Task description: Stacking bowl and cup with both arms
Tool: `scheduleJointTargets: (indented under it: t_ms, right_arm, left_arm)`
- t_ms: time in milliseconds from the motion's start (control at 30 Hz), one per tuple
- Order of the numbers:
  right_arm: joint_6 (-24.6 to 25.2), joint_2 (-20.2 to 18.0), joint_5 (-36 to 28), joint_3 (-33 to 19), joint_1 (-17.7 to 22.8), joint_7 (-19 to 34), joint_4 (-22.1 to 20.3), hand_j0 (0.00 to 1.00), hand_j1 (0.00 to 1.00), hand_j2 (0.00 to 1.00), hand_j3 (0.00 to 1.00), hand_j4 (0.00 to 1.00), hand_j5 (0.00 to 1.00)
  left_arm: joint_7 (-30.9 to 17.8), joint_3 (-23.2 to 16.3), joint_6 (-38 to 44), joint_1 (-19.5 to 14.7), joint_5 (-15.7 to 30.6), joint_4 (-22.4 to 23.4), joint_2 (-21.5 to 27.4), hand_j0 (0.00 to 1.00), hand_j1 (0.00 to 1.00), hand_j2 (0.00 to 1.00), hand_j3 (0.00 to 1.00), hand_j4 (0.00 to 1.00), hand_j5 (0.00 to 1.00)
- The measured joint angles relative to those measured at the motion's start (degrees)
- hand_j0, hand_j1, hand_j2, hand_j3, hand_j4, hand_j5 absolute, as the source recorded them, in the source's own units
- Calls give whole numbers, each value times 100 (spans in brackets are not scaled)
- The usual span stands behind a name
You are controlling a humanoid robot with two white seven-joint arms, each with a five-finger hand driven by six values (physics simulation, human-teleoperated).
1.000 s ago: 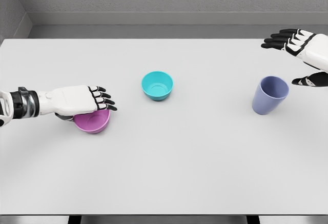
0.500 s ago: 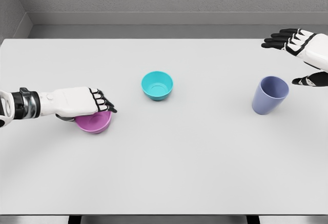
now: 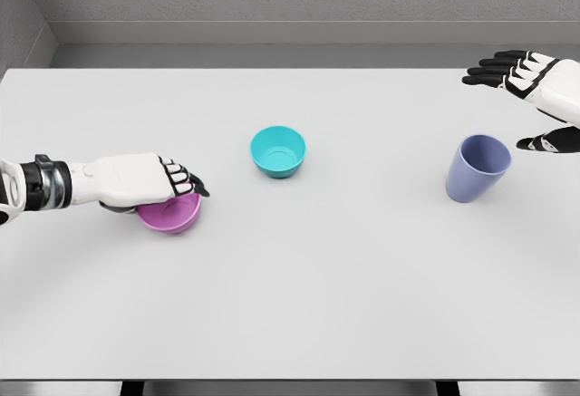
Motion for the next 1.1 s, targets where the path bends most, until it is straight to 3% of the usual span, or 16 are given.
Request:
scheduleJointTargets:
  t_ms: [300, 700, 1100]
  right_arm:
    - [0, -1, 1, -1, 0, 0, 0, 100, 100, 100, 100, 100, 100]
    - [0, -7, 2, -1, 0, 0, 0, 100, 100, 100, 100, 100, 100]
    - [0, -6, 0, -1, 0, 0, 0, 100, 100, 100, 100, 100, 100]
  left_arm:
    - [41, 200, -1, -62, 74, 103, -279, 55, 55, 55, 55, 55, 55]
    - [27, 1236, -8, -140, 20, 502, -1269, 55, 55, 55, 55, 55, 55]
    - [22, 1254, -3, -598, -356, 1543, -2482, 56, 56, 56, 56, 56, 56]
